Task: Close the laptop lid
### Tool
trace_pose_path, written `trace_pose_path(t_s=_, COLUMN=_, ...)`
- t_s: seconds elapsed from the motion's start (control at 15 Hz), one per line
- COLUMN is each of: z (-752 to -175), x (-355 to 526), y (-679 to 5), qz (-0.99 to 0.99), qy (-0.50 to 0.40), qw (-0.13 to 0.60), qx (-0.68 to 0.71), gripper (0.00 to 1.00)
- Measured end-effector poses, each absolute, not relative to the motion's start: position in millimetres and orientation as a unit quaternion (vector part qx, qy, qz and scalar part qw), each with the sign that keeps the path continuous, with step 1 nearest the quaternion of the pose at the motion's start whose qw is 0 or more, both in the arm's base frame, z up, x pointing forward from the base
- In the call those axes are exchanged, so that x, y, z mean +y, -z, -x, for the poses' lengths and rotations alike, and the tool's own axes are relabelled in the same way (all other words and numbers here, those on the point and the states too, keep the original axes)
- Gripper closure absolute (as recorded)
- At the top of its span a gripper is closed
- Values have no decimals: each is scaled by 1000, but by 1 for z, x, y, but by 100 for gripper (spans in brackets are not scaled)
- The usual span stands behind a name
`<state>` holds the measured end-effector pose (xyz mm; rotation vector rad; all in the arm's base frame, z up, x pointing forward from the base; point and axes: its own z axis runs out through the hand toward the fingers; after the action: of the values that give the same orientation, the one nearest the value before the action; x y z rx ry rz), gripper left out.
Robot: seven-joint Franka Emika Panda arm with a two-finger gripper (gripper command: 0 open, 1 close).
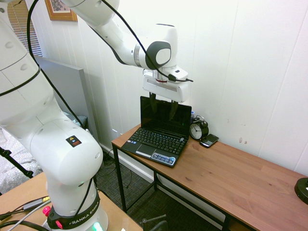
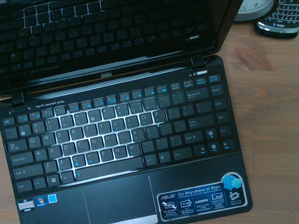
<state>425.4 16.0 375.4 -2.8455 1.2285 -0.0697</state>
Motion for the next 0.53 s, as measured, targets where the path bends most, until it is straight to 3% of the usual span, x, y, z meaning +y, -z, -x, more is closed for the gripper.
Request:
trace_pose_path(t_s=0.27, z=-431, x=26, y=-383, qz=921, qy=33, qw=14, qx=387, gripper=0)
trace_pose_path(t_s=0.53, z=-472, x=62, y=-411, qz=930, qy=75, qw=23, qx=360, gripper=0)
